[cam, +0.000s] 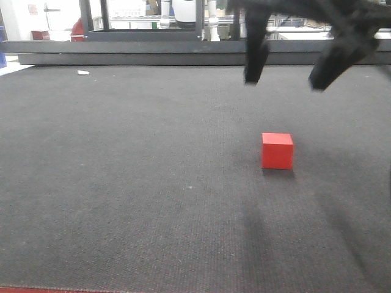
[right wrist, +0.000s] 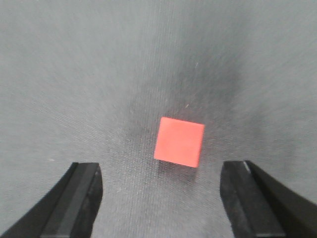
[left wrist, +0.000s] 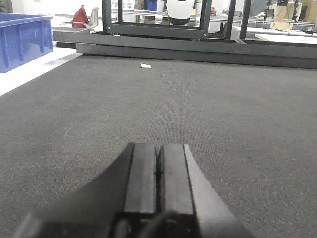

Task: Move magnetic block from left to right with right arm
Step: 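Lower the open right gripper over the red cube, then close the right gripper on the red cube and lift it, then hold the red cube raised in the right gripper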

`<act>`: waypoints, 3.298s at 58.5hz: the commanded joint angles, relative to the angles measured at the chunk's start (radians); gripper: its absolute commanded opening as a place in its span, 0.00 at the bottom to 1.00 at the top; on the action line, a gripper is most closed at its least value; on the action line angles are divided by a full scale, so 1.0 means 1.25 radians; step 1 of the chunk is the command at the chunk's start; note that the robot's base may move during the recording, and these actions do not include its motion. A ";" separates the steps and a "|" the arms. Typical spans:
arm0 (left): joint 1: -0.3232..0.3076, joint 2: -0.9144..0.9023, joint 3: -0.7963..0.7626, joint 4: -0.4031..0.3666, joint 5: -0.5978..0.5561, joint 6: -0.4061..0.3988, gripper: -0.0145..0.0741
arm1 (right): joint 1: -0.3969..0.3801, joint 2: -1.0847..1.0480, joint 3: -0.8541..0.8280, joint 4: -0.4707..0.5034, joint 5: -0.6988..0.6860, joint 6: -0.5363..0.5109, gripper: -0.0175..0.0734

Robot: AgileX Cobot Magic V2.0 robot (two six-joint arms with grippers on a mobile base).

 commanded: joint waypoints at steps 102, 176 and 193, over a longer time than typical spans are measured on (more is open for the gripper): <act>-0.001 -0.009 0.008 -0.004 -0.064 -0.005 0.02 | -0.297 -0.145 0.065 0.089 -0.027 -0.421 0.38; -0.001 -0.009 0.008 -0.004 -0.064 -0.005 0.02 | -0.369 -1.131 0.536 0.097 -0.135 -0.486 0.38; -0.001 -0.009 0.008 -0.004 -0.064 -0.005 0.02 | -0.369 -1.131 0.537 0.098 -0.137 -0.486 0.38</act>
